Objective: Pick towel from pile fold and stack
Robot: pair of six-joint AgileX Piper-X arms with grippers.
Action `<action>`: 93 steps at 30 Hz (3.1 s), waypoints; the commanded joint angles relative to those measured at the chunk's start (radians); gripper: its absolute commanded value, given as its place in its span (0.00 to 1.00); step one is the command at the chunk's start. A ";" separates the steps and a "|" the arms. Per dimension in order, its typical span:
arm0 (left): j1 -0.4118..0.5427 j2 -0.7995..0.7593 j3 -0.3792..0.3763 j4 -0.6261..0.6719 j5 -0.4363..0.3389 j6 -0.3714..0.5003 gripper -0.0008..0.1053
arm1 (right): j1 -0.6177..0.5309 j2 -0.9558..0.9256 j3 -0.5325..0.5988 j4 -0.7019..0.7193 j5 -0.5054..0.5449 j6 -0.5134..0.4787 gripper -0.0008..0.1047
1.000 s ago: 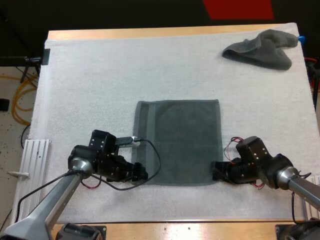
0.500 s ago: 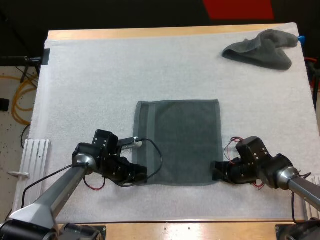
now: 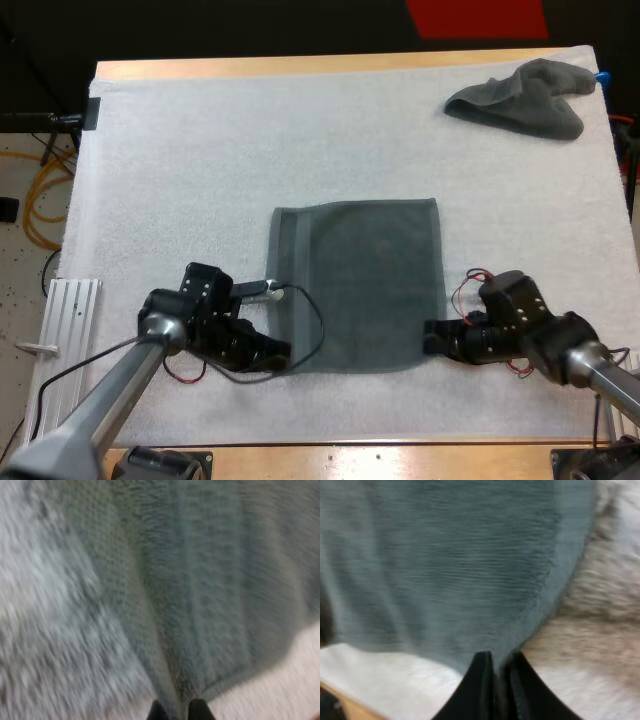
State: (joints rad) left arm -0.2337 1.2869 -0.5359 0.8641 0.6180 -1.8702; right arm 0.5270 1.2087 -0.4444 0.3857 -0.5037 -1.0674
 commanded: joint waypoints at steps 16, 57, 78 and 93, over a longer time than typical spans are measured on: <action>-0.004 -0.283 0.002 0.103 0.008 -0.044 0.01 | 0.003 -0.317 -0.003 0.199 0.043 0.128 0.01; 0.104 0.244 0.002 -0.920 -0.035 -0.354 0.01 | -0.198 0.370 -0.201 -0.540 0.179 0.321 0.01; 0.106 0.185 -0.170 -0.903 0.118 -0.302 0.40 | -0.198 0.289 -0.205 -0.806 0.159 0.027 0.56; 0.106 -0.276 -0.305 -0.216 -0.033 0.040 0.71 | -0.198 -0.144 -0.205 -0.191 0.159 -0.308 0.56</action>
State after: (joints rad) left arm -0.1290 1.0200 -0.8337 0.6219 0.5992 -1.8389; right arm 0.3332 1.0738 -0.6396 0.1726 -0.3313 -1.3512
